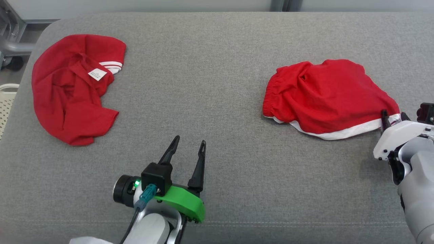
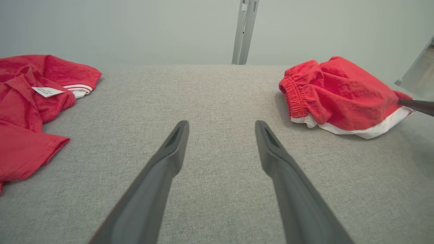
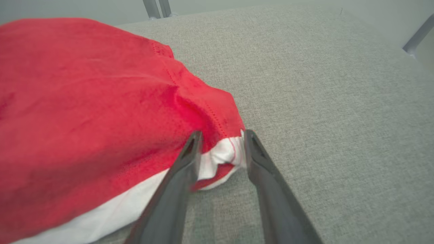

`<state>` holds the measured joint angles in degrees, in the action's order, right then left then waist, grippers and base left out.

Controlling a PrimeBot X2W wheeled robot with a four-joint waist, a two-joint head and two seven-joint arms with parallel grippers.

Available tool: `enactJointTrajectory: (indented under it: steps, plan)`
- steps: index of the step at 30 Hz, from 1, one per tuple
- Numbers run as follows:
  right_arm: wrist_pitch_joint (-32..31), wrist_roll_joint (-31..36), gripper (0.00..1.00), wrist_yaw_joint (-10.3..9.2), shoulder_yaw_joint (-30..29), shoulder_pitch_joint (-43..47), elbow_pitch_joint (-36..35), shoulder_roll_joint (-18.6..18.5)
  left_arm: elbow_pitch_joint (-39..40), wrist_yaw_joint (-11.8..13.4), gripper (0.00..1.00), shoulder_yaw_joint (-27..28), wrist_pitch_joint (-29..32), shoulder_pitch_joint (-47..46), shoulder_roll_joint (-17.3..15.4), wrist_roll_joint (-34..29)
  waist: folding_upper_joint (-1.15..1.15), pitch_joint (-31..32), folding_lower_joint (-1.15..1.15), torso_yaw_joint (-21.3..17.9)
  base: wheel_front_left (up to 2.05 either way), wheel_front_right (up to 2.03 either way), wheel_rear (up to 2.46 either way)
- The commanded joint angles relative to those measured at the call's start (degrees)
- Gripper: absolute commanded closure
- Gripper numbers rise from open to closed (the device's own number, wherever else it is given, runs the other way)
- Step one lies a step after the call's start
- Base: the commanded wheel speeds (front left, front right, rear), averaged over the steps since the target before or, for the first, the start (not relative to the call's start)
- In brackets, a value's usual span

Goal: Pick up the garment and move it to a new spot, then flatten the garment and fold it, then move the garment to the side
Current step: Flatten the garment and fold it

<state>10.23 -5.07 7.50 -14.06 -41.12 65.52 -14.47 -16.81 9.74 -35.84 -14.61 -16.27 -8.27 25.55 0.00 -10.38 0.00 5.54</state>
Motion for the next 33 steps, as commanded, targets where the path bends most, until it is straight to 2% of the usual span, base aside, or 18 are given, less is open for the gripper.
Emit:
enactJointTrajectory:
  steps: [1, 9, 17, 23, 27, 33]
  plan:
    - [0.56, 0.8, 0.0, -0.03, -0.49, 0.86, 0.08, 0.09, -0.4, -0.54, 0.0, -0.34, 0.21, -1.22, 0.13, -0.21, 0.0, -0.27, 0.0, -0.51, 0.0, 0.0, 0.0]
    - [3.32, 3.09, 0.0, -0.02, -2.9, 2.25, -2.86, 2.11, -6.18, -6.41, 0.0, -3.49, 1.29, -7.04, 2.57, 1.17, 0.0, 0.26, 0.0, -3.78, 0.0, 0.0, 0.0]
    - [4.61, -0.33, 0.0, -0.02, 1.67, 5.07, -13.14, 7.97, -18.85, -11.1, 0.0, -5.22, 4.91, -15.1, 4.8, 4.86, 0.0, 0.53, 0.0, -8.86, 0.0, 0.0, 0.0]
    - [4.0, -4.57, 0.0, -0.02, 7.4, 9.6, -23.39, 9.84, -27.79, -12.29, 0.0, -6.73, 4.86, -20.01, 5.24, 6.26, 0.0, -0.32, 0.0, -12.81, 0.0, 0.0, 0.0]
    - [2.38, -7.36, 0.0, -0.02, 9.58, 12.94, -30.52, 10.26, -30.89, -12.92, 0.0, -8.3, 4.12, -22.25, 5.32, 7.96, 0.0, -1.11, 0.0, -15.15, 0.0, 0.0, 0.0]
    - [-0.69, -9.45, 0.0, -0.02, 10.72, 16.98, -40.48, 10.67, -34.49, -12.09, 0.0, -11.02, 2.88, -25.83, 5.23, 10.48, 0.0, -3.22, 0.0, -18.41, 0.0, 0.0, 0.0]
